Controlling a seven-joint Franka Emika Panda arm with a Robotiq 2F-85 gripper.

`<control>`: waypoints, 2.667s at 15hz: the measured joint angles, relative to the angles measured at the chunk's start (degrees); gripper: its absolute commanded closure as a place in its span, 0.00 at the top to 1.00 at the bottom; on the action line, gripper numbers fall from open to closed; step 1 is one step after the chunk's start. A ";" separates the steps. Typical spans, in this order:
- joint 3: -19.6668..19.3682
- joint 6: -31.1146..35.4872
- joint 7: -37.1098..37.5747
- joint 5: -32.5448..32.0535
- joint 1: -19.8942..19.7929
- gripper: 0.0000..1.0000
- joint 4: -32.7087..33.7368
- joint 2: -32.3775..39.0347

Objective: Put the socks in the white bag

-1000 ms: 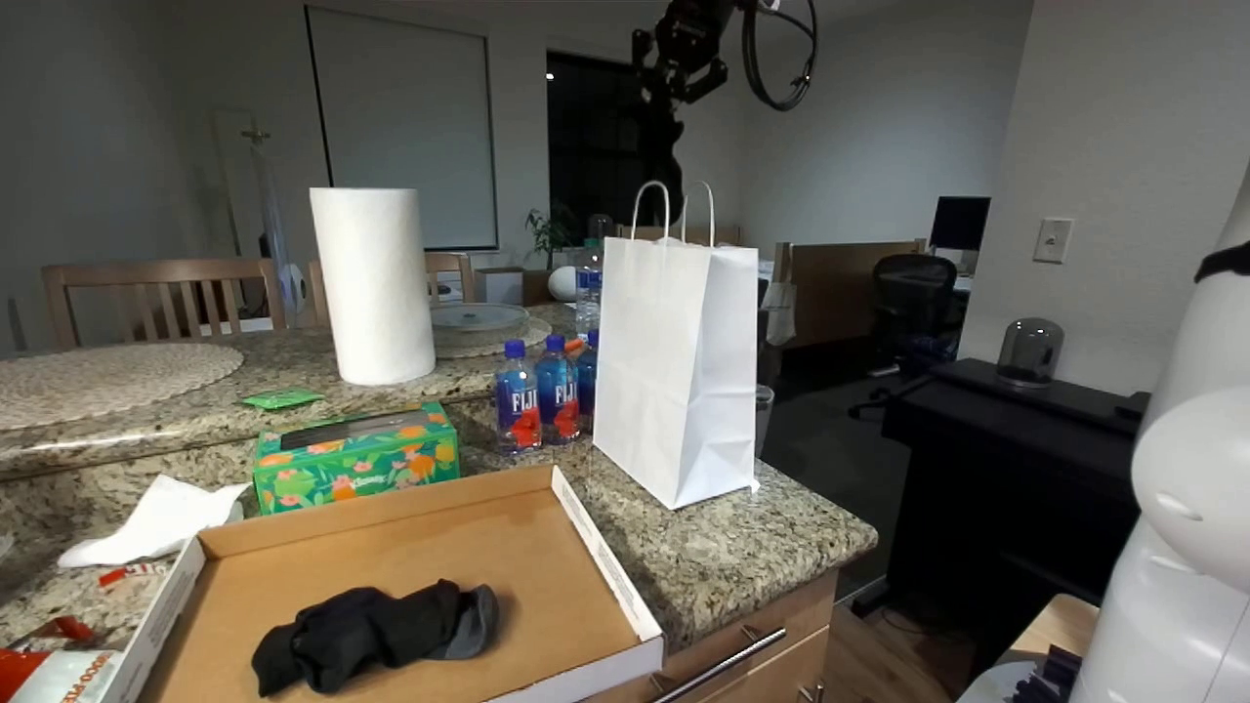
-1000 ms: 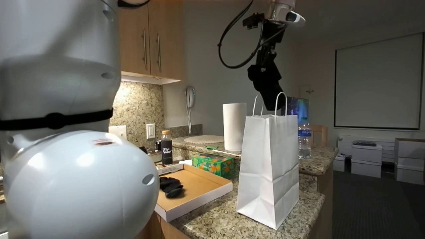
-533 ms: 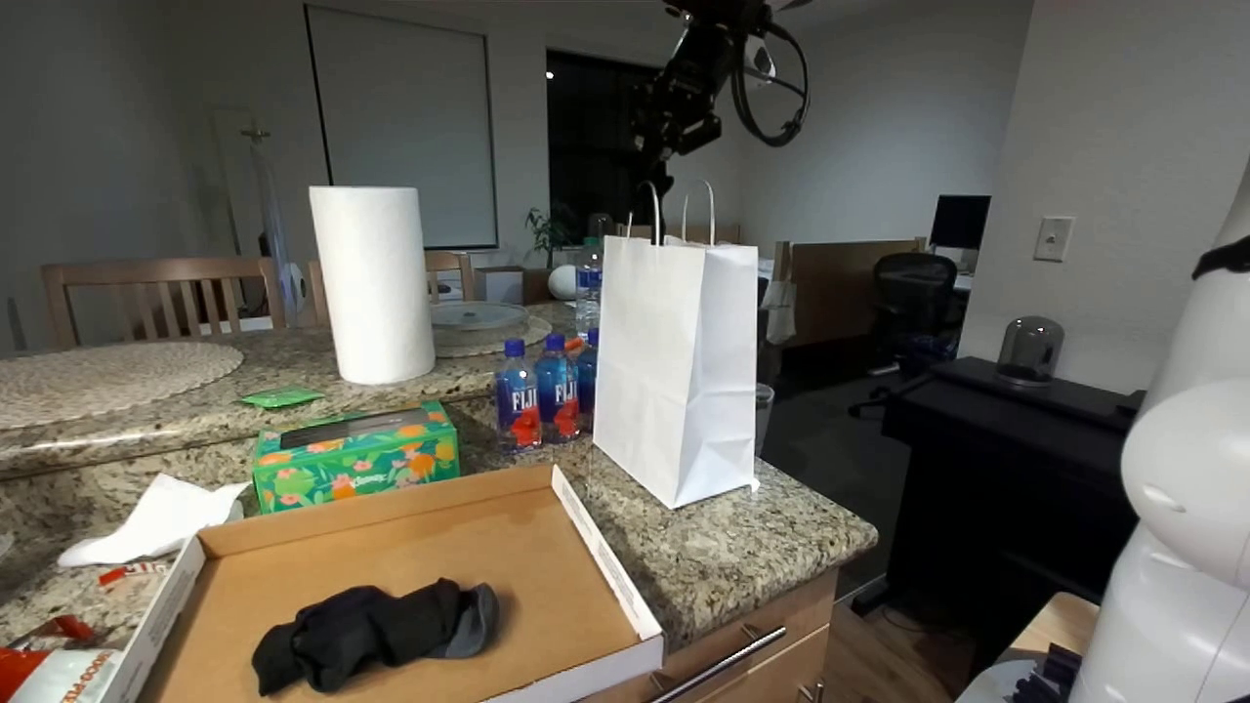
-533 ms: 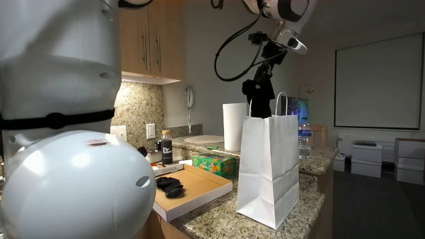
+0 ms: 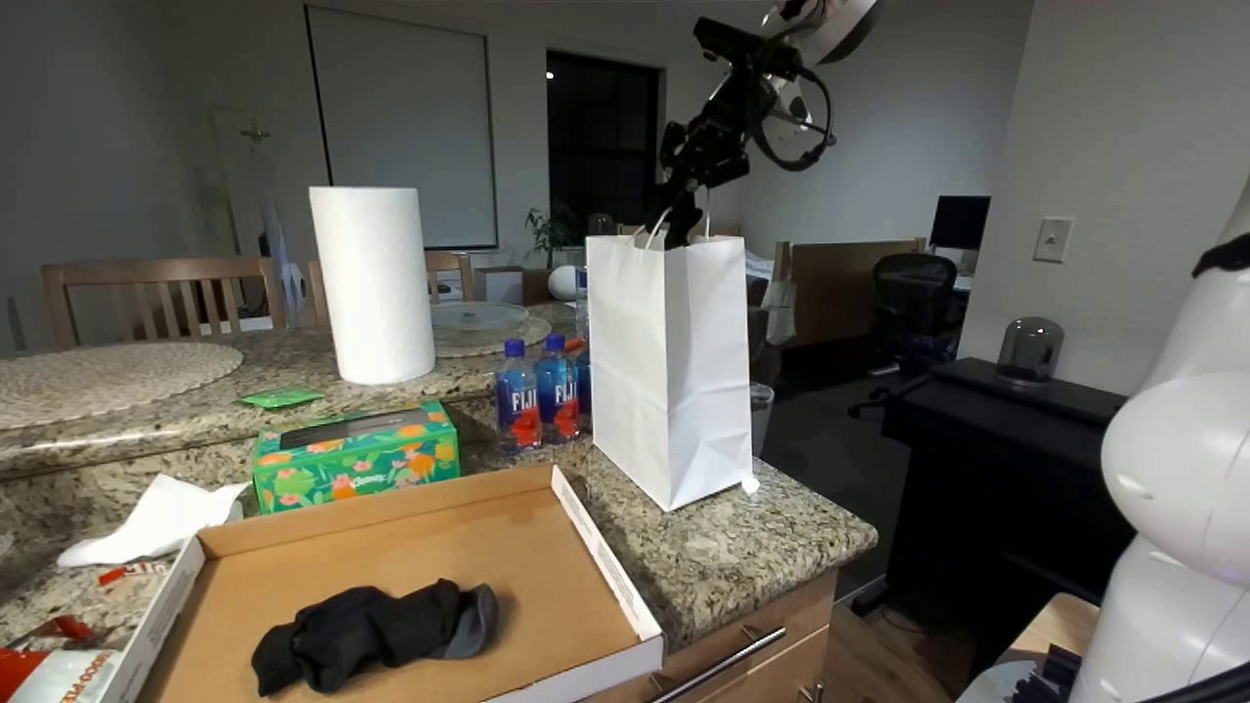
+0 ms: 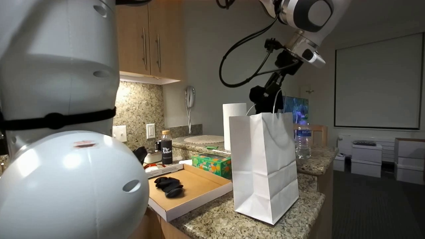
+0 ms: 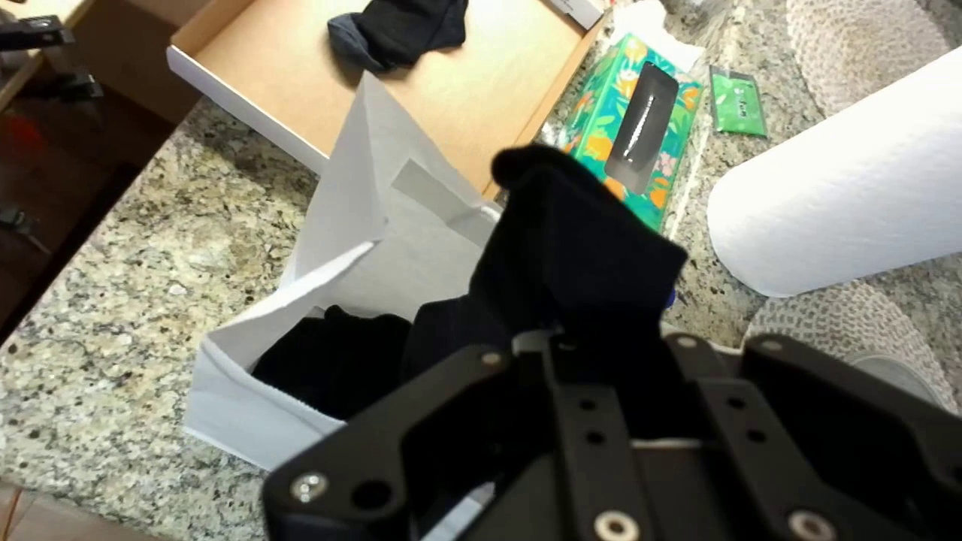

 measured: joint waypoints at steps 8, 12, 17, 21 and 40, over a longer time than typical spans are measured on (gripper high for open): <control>-0.49 5.74 0.00 1.84 -0.86 0.08 -3.25 -7.74; -0.70 7.09 0.00 1.86 -1.01 0.08 -4.85 -10.36; -1.33 7.73 0.00 2.95 -2.09 0.08 -7.01 -11.38; -1.03 7.79 0.00 2.97 -2.36 0.08 -8.51 -11.02; 2.29 8.42 7.88 0.12 -2.17 0.97 -7.96 -8.02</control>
